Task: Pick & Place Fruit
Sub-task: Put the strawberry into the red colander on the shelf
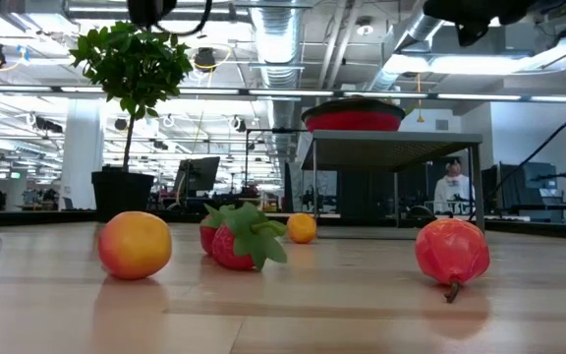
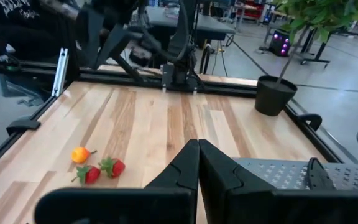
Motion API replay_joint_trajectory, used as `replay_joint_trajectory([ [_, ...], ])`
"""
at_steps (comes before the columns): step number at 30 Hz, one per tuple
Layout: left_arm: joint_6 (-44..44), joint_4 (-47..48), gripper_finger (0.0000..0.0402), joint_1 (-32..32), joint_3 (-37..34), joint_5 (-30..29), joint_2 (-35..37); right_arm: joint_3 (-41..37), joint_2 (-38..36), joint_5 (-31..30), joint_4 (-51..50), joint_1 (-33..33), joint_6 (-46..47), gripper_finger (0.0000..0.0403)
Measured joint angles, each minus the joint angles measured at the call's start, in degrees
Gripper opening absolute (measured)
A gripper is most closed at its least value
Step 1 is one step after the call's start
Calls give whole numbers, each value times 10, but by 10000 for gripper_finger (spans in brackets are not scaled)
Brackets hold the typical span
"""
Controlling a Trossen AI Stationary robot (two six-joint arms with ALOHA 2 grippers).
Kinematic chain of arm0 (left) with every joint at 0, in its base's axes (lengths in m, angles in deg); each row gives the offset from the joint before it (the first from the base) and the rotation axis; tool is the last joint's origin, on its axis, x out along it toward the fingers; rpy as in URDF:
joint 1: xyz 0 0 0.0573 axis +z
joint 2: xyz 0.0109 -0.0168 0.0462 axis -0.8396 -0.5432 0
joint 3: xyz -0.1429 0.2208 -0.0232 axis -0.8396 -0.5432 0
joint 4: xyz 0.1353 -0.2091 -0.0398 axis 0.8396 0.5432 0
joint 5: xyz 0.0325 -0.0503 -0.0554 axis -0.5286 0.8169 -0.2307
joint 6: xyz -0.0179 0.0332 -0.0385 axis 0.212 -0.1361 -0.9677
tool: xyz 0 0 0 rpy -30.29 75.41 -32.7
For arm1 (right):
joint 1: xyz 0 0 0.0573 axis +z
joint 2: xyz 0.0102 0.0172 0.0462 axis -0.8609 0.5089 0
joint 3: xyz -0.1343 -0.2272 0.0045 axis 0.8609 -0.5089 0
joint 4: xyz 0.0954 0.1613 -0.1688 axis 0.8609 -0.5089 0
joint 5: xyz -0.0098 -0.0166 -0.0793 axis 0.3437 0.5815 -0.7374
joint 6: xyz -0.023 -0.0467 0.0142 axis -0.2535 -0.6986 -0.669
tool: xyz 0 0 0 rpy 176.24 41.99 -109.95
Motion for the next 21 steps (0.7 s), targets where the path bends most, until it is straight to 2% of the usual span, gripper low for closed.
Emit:
replay_joint_trajectory([
  [7, -99, 2, 1, -8, 0, 25, -79, 0, 15, 0, 3, -1, 0, 1],
  [15, -132, 10, 1, -7, 0, 56, -136, 0, 31, -3, 15, -4, 0, 1],
  [21, -193, 95, 1, 5, 0, 76, -138, 0, 30, -5, 16, -27, 0, 1],
])
